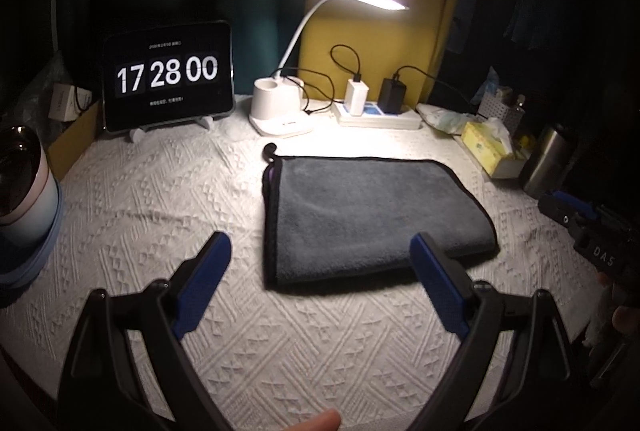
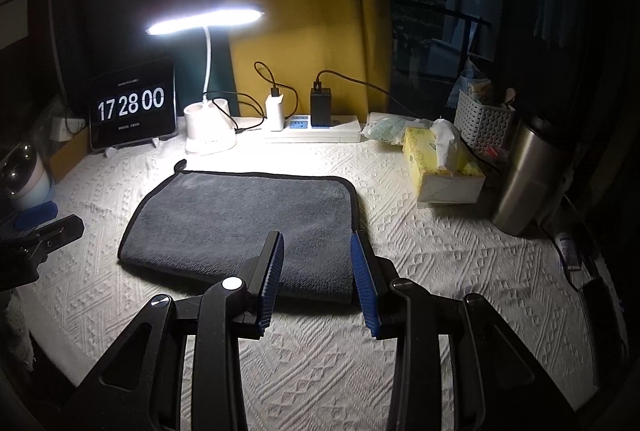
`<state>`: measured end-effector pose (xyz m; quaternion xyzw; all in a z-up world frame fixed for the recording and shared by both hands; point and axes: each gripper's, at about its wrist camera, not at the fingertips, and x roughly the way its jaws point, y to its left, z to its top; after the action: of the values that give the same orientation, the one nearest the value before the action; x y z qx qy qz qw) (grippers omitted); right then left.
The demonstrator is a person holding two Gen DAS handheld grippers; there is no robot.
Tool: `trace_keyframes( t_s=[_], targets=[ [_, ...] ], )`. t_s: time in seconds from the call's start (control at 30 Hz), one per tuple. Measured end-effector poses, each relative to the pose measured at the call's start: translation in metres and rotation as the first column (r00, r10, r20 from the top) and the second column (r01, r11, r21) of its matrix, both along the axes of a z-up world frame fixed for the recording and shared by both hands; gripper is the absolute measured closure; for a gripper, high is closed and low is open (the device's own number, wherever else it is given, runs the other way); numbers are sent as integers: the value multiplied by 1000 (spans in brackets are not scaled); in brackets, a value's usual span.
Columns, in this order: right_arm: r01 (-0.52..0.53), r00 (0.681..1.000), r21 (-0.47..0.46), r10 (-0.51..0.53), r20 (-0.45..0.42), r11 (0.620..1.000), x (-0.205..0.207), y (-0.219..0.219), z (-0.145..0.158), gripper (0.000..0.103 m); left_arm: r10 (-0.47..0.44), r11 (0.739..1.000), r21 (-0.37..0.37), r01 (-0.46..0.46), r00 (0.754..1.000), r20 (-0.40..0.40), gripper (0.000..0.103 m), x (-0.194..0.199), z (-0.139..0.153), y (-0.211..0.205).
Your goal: Fold towel
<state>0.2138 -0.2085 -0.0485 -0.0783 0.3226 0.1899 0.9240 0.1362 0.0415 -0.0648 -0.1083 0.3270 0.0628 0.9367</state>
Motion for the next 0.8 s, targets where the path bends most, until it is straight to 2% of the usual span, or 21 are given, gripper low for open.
trace_keyframes(
  t_s=[0.53, 0.8],
  targets=[
    [-15, 1000, 4, 15, 19, 1000, -47, -6, 3, 66, -21, 1000, 7, 21, 999, 37, 11, -47, 5, -14],
    [-21, 999, 15, 20, 38, 1000, -69, -11, 5, 66, -27, 999, 22, 25, 996, 85, 11, -73, 11, -25]
  ],
)
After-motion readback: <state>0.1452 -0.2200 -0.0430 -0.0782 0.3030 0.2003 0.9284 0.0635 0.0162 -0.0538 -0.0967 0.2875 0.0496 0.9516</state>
